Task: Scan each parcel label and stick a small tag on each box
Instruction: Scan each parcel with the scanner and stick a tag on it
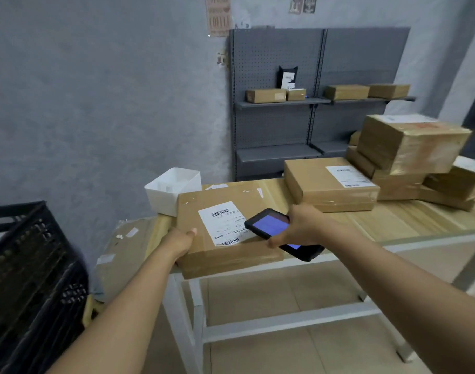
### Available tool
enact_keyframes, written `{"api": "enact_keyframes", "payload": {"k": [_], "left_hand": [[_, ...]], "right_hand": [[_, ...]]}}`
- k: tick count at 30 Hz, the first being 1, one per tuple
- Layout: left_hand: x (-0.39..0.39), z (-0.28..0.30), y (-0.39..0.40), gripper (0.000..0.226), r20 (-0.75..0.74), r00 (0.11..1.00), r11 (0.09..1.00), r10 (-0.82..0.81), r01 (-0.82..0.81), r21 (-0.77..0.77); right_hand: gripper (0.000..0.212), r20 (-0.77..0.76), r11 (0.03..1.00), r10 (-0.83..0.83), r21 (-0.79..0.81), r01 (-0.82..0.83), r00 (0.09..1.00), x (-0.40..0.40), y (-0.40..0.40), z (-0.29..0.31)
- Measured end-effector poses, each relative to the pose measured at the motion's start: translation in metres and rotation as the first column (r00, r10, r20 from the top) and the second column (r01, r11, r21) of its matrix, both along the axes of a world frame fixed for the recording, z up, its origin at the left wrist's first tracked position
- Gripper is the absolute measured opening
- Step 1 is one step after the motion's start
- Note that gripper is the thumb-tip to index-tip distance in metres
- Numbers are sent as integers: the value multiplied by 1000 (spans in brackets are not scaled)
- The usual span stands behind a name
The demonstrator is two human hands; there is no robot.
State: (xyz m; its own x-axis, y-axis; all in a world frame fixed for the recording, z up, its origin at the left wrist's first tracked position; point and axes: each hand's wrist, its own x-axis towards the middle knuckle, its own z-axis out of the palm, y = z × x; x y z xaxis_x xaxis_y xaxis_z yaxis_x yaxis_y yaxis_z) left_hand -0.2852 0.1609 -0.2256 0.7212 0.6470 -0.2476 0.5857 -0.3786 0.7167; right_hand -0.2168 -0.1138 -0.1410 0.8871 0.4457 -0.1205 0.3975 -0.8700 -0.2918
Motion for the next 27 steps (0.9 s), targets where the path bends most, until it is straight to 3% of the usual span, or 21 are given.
{"api": "enact_keyframes", "payload": {"k": [6, 10, 27], "left_hand": [[-3, 1, -5, 49, 4, 998, 996, -66, 66, 66], [-2, 2, -3, 62, 27, 1000, 1000, 5, -5, -5], [-7, 0, -3, 61, 45, 999, 998, 14, -12, -65]], "right_hand": [[60, -7, 1000, -2, -20, 2, 1000, -27, -1, 19], [59, 1, 999, -34, -15, 34, 999, -37, -3, 25], [59, 5, 990, -108, 94, 107, 994, -19, -17, 5]]}}
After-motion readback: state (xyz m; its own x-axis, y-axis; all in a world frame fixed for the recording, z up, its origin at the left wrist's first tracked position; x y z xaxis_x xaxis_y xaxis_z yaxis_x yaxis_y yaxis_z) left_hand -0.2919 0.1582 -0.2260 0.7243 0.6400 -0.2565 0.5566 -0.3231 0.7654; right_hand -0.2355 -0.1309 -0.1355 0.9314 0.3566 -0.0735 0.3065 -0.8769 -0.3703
